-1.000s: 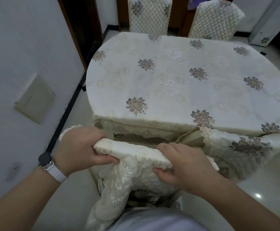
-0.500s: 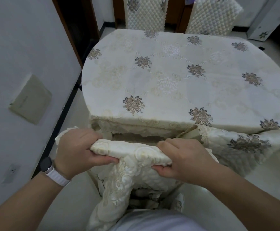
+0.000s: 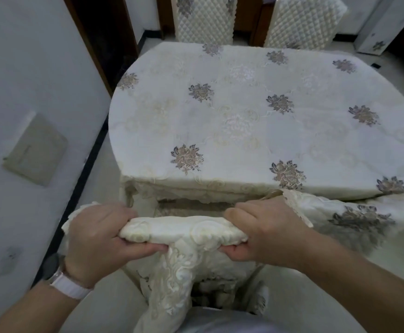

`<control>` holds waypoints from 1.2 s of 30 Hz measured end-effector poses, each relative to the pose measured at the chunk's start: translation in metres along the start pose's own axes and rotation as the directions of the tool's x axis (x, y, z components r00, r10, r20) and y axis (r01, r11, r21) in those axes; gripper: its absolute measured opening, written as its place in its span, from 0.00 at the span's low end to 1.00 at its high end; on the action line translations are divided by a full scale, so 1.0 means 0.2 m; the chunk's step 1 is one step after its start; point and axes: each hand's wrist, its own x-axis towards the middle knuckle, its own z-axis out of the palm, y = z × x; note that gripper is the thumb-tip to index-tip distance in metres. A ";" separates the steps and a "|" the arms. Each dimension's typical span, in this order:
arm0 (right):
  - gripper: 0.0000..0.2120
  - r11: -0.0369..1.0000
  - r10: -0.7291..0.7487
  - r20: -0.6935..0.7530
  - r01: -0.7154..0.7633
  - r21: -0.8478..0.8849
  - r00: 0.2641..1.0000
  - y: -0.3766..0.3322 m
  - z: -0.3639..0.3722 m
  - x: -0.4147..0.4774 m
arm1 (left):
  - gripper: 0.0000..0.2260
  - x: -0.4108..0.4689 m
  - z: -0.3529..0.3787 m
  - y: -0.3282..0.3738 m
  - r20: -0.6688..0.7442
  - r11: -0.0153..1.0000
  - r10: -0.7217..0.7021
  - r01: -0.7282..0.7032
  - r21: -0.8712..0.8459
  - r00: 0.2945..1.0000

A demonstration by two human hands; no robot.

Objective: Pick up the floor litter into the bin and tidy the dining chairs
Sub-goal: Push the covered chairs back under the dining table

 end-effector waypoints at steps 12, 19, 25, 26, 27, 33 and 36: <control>0.19 0.998 0.067 -0.013 -0.066 0.015 0.998 0.34 -0.04 0.03 | 0.32 0.33 0.22 0.02 -0.056 0.998 0.018 -0.021 -0.059 0.998; 0.20 0.993 0.110 -0.047 -0.112 -0.038 0.993 0.45 -0.03 0.09 | 0.32 0.49 0.31 -0.08 -0.049 0.995 0.063 -0.067 -0.068 0.997; 0.19 0.991 0.111 -0.089 -0.117 -0.058 0.990 0.50 0.02 0.21 | 0.32 0.60 0.32 -0.20 -0.069 0.993 0.091 -0.096 -0.062 0.993; 0.19 0.993 0.105 -0.089 -0.110 -0.050 0.990 0.50 0.02 0.23 | 0.32 0.61 0.32 -0.22 -0.077 0.993 0.097 -0.101 -0.057 0.992; 0.19 0.994 0.097 -0.083 -0.101 -0.043 0.992 0.50 0.02 0.25 | 0.32 0.61 0.32 -0.24 -0.085 0.993 0.101 -0.106 -0.050 0.991; 0.19 0.996 0.035 -0.037 -0.038 -0.081 0.999 0.43 0.07 0.31 | 0.32 0.51 0.28 -0.30 -0.114 0.995 0.090 -0.093 -0.022 0.989; 0.19 0.995 0.047 -0.035 -0.049 -0.082 0.998 0.40 0.08 0.29 | 0.31 0.47 0.27 -0.30 -0.106 0.996 0.085 -0.089 -0.031 0.991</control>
